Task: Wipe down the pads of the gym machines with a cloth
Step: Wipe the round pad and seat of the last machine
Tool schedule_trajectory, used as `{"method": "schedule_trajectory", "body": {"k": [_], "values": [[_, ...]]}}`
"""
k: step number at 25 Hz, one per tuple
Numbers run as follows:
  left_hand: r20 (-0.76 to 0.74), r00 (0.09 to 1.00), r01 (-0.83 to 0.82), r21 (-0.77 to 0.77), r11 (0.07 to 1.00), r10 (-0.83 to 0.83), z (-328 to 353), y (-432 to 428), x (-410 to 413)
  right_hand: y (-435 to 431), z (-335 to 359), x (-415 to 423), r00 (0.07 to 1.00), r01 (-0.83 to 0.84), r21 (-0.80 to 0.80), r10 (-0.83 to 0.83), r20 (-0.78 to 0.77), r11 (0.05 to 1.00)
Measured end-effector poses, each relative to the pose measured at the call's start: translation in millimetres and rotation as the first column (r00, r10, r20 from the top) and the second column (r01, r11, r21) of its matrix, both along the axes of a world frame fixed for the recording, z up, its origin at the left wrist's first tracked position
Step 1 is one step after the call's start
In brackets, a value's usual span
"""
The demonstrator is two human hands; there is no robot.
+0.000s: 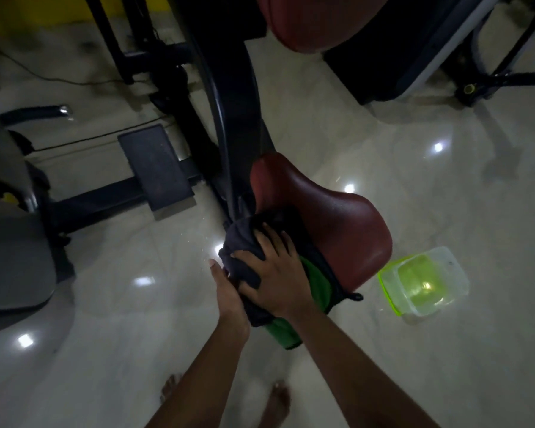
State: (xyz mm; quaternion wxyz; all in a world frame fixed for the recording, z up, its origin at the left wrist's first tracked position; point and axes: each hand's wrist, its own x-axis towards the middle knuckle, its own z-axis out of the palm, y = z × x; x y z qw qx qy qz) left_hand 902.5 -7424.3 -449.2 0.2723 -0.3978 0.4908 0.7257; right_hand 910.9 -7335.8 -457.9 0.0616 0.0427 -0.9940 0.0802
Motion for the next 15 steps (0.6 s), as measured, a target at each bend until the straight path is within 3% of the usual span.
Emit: {"method": "schedule_trajectory", "body": {"k": [4,7,8,11,15], "values": [[0.043,0.997,-0.052,-0.1,0.994,0.057,-3,20,-9,40,4,-54,0.949,-0.313,-0.02,0.313,0.046,0.95],[0.024,0.997,0.076,-0.516,0.853,-0.074,2,34,-11,69,13,-96,0.854,-0.52,0.043,0.519,0.035,0.853],[0.011,0.993,0.099,-0.587,0.803,-0.115,4,36,-10,75,20,-111,0.832,-0.555,0.079,0.553,0.056,0.828],[-0.017,0.992,0.077,-0.695,0.715,-0.124,-6,40,-8,80,32,-141,0.815,-0.579,0.136,0.574,0.078,0.804],[-0.035,0.988,0.08,-0.727,0.682,-0.153,-11,40,-8,83,20,-109,0.736,-0.677,0.032,0.676,0.046,0.735]]}}
